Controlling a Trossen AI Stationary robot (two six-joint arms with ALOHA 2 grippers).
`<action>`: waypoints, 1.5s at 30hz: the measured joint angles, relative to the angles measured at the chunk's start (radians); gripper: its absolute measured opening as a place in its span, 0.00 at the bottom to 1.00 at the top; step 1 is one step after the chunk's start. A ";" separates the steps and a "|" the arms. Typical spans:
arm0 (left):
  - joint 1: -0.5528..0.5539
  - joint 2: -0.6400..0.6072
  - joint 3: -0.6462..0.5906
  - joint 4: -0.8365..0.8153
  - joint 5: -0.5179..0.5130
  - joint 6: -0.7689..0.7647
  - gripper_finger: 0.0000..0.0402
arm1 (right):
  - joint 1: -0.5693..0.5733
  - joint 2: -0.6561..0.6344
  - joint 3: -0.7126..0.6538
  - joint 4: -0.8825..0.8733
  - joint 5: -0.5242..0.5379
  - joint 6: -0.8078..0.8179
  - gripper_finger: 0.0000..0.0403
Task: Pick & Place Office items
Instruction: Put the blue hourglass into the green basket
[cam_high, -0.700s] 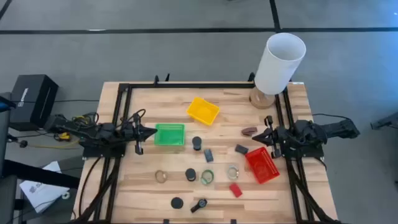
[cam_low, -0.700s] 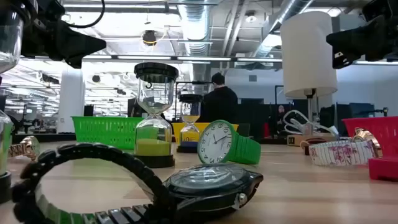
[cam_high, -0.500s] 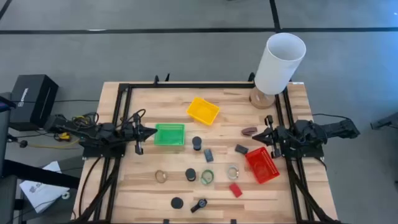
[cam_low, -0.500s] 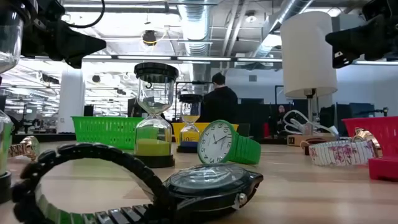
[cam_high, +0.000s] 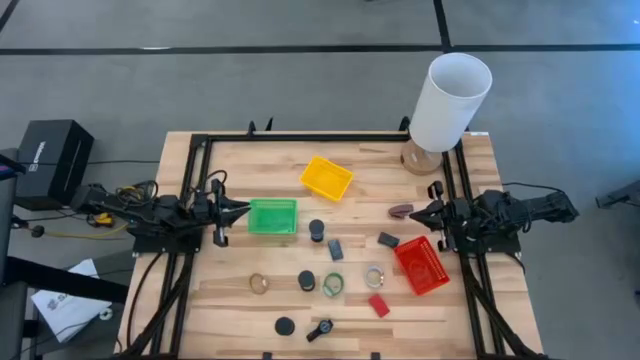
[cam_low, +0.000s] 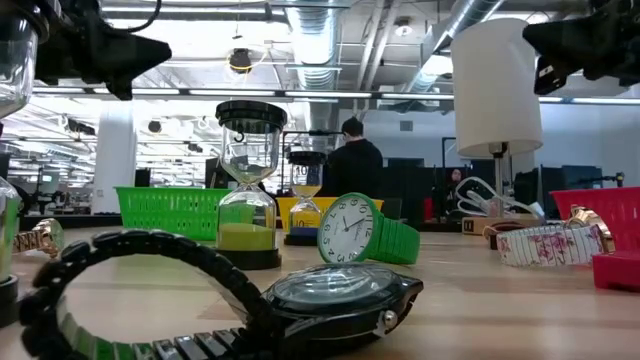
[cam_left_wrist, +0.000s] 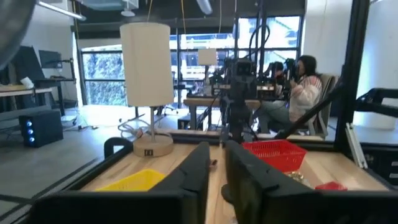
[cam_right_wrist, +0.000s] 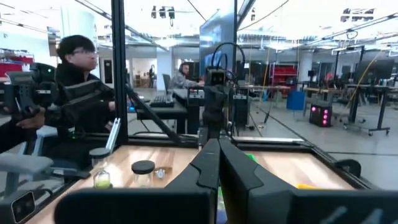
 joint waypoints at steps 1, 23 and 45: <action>0.000 0.005 0.000 0.015 0.006 0.000 0.17 | 0.000 0.000 0.000 0.011 0.000 -0.003 0.00; 0.001 0.464 0.048 0.369 0.179 -0.082 0.44 | -0.002 0.467 0.001 0.514 0.034 -0.009 0.30; 0.049 1.002 0.370 0.356 0.251 -0.045 0.50 | -0.001 0.571 0.001 0.609 0.034 0.008 0.37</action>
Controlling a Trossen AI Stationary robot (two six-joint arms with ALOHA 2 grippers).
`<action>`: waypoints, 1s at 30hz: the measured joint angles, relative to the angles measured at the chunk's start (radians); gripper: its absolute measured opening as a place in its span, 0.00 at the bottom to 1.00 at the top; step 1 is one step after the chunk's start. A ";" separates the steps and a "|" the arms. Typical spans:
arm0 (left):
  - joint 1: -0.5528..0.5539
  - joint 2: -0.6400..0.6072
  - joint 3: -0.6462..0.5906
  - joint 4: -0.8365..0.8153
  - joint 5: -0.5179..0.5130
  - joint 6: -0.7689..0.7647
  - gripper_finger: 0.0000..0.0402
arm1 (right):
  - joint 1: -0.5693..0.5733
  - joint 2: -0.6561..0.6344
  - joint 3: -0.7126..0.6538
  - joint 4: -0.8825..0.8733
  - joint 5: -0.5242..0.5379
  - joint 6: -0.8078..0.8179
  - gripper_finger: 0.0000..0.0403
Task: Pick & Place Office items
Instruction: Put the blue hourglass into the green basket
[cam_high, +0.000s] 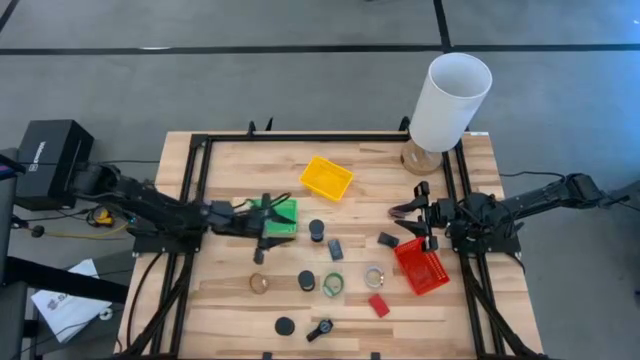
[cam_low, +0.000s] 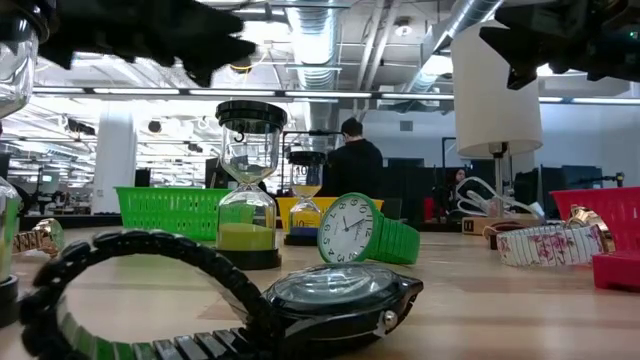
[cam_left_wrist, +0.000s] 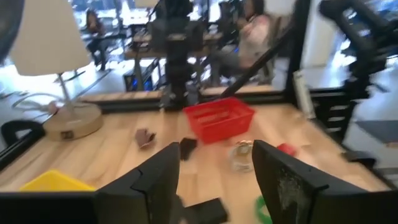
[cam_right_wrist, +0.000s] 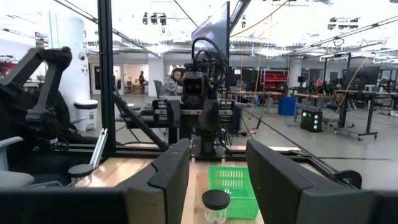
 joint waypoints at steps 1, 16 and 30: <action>0.013 0.028 0.019 -0.010 -0.001 0.002 0.52 | 0.001 0.000 0.000 -0.001 0.000 0.010 0.36; 0.141 0.337 0.216 -0.082 0.125 0.046 0.72 | 0.001 0.000 0.000 -0.033 0.000 0.046 0.35; 0.188 0.492 0.246 -0.089 0.125 0.048 0.79 | 0.001 0.000 0.000 -0.035 0.000 0.046 0.35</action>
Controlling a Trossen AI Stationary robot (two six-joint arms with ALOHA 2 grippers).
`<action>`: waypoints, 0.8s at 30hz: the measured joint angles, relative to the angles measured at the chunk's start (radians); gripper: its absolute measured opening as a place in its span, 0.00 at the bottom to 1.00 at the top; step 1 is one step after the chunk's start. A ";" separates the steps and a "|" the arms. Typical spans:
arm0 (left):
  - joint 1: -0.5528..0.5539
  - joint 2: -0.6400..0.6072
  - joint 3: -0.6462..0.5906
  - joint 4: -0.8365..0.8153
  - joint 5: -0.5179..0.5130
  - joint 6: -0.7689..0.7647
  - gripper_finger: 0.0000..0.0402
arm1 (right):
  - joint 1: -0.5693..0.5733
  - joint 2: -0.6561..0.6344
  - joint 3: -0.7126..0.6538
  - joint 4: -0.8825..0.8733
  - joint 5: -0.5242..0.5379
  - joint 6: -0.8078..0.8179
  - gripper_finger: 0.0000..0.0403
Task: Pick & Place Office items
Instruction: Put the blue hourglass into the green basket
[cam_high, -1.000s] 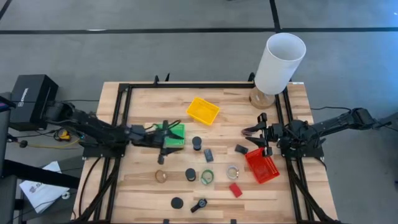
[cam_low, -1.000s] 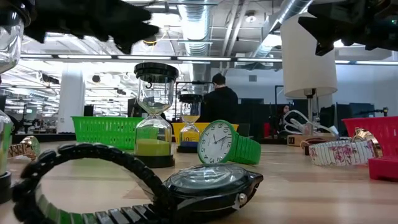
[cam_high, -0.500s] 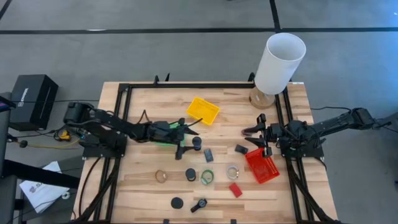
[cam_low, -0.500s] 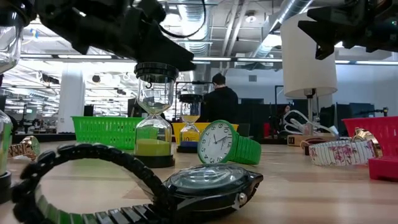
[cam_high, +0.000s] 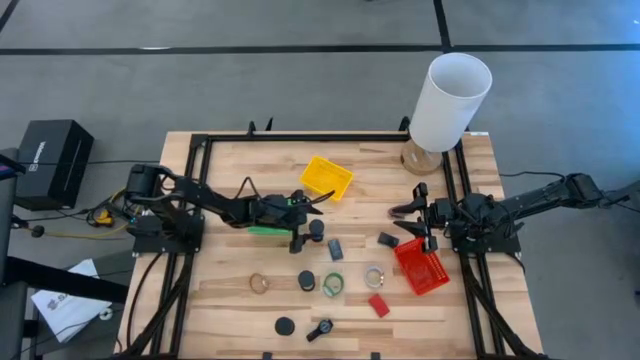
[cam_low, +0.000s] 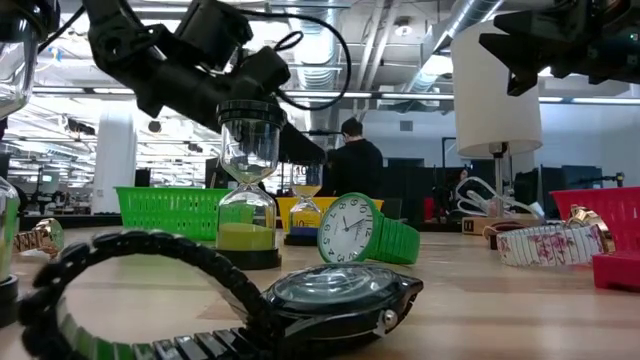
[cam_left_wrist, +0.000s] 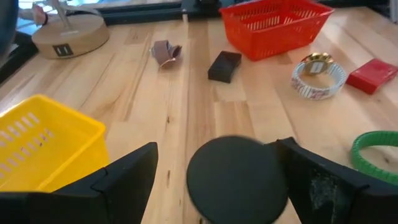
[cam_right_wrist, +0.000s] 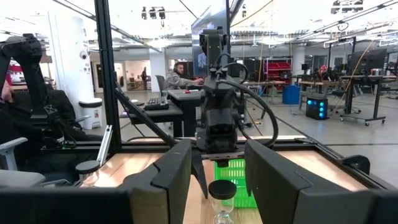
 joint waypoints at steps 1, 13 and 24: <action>0.000 0.003 0.000 0.000 0.000 0.000 0.79 | 0.000 0.000 0.000 0.000 0.000 0.000 0.35; 0.001 0.006 0.000 0.001 0.036 0.000 0.70 | 0.000 0.000 0.000 -0.002 0.000 0.000 0.35; 0.012 0.006 0.000 -0.034 0.060 -0.002 0.55 | 0.000 0.000 0.000 -0.018 0.000 0.000 0.35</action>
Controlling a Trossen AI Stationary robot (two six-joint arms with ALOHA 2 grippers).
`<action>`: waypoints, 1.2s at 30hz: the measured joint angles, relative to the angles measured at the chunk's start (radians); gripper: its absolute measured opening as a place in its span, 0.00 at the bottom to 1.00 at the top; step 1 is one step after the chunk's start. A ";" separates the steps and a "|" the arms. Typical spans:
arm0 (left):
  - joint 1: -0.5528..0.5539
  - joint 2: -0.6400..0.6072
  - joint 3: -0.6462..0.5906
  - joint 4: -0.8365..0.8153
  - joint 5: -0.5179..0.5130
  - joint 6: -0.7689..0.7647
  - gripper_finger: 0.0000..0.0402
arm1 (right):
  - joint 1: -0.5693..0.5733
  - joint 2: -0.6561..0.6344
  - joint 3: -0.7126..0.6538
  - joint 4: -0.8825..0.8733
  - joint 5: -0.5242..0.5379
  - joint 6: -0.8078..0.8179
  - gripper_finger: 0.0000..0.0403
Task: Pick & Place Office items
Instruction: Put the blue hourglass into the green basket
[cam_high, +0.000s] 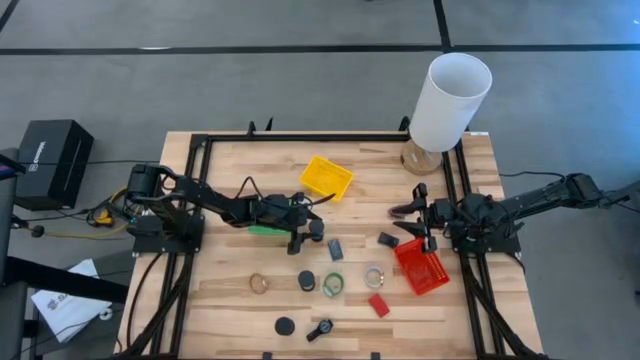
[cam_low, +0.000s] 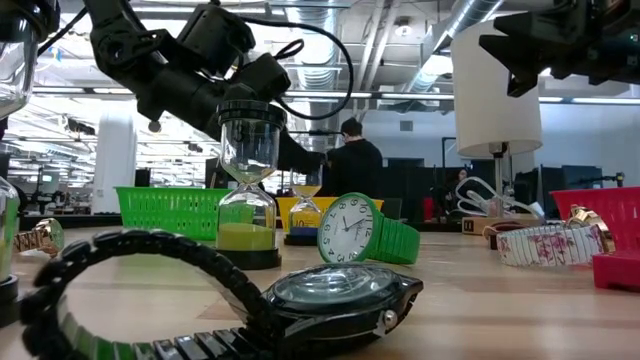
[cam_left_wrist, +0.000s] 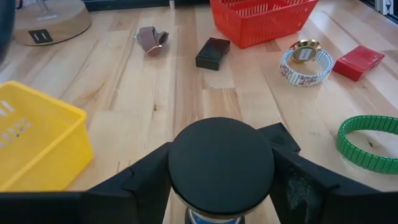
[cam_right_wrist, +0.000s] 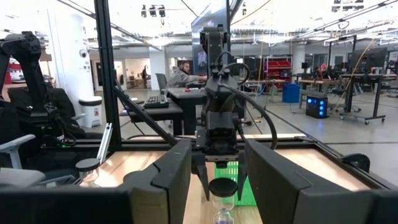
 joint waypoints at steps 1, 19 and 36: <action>0.002 0.000 0.000 0.000 0.000 0.000 0.54 | 0.000 0.000 0.000 -0.009 0.000 0.000 0.35; 0.002 -0.054 -0.002 -0.007 -0.001 0.003 0.54 | 0.000 0.000 0.000 -0.022 0.000 0.001 0.35; 0.056 -0.621 -0.002 -0.461 -0.109 0.049 0.53 | 0.000 0.000 0.000 -0.031 0.000 0.037 0.35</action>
